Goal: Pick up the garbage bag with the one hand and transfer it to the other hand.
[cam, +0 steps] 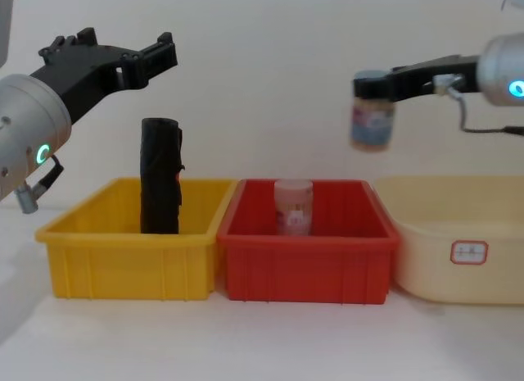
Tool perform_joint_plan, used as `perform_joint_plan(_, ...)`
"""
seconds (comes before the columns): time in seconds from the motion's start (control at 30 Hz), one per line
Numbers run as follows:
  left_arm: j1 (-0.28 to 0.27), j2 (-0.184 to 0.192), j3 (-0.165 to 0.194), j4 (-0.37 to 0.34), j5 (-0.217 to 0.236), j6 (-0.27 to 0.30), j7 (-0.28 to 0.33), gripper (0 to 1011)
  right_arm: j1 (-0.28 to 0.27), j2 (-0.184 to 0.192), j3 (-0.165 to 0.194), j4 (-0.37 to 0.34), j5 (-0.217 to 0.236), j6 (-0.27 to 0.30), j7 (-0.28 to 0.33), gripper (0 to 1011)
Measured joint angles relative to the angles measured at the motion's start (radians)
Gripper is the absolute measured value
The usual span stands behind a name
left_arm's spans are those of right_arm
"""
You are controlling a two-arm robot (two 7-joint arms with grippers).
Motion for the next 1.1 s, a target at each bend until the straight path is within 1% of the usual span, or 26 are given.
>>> perform_joint_plan(0.13, 0.000, 0.000, 0.000, 0.000, 0.000, 0.000, 0.000, 1000, -0.013, 0.040, 0.030, -0.021, -0.005, 0.008, -0.006, 653)
perform_joint_plan(0.23, 0.000, 0.000, 0.000, 0.000, 0.000, 0.000, 0.000, 1000, -0.023, 0.066, 0.043, -0.028, -0.010, 0.017, -0.006, 653)
perform_joint_plan(0.3, 0.000, 0.000, 0.000, 0.000, 0.000, 0.000, 0.000, 1000, -0.029, 0.077, 0.048, -0.030, -0.013, 0.022, -0.005, 653)
perform_joint_plan(0.33, 0.000, 0.000, 0.000, 0.000, 0.000, 0.000, 0.000, 1000, -0.036, 0.090, 0.053, -0.031, -0.016, 0.028, -0.003, 653)
perform_joint_plan(0.43, 0.000, 0.000, 0.000, 0.000, 0.000, 0.000, 0.000, 1000, -0.051, 0.112, 0.061, -0.031, -0.021, 0.038, 0.003, 653)
perform_joint_plan(0.47, 0.000, 0.000, 0.000, 0.000, 0.000, 0.000, 0.000, 1000, -0.051, 0.112, 0.061, -0.031, -0.021, 0.038, 0.003, 653)
perform_joint_plan(0.6, 0.000, 0.000, 0.000, 0.000, 0.000, 0.000, 0.000, 1000, -0.077, 0.141, 0.069, -0.027, -0.027, 0.054, 0.015, 656)
perform_joint_plan(0.63, 0.000, 0.000, 0.000, 0.000, 0.000, 0.000, 0.000, 1000, -0.077, 0.141, 0.069, -0.027, -0.027, 0.054, 0.015, 696)
perform_joint_plan(0.73, 0.000, 0.000, 0.000, 0.000, 0.000, 0.000, 0.000, 1000, -0.091, 0.152, 0.073, -0.026, -0.030, 0.059, 0.021, 749)
perform_joint_plan(0.77, 0.000, 0.000, 0.000, 0.000, 0.000, 0.000, 0.000, 1000, -0.097, 0.156, 0.074, -0.026, -0.032, 0.060, 0.023, 802)
perform_joint_plan(0.9, 0.000, 0.000, 0.000, 0.000, 0.000, 0.000, 0.000, 1000, -0.112, 0.162, 0.077, -0.027, -0.034, 0.061, 0.027, 911)
perform_joint_plan(0.97, 0.000, 0.000, 0.000, 0.000, 0.000, 0.000, 0.000, 1000, -0.117, 0.163, 0.079, -0.029, -0.034, 0.059, 0.028, 942)
perform_joint_plan(1.0, 0.000, 0.000, 0.000, 0.000, 0.000, 0.000, 0.000, 1000, -0.124, 0.164, 0.082, -0.033, -0.034, 0.056, 0.028, 984)
perform_joint_plan(1.1, 0.000, 0.000, 0.000, 0.000, 0.000, 0.000, 0.000, 1000, -0.137, 0.163, 0.089, -0.045, -0.034, 0.046, 0.027, 999)
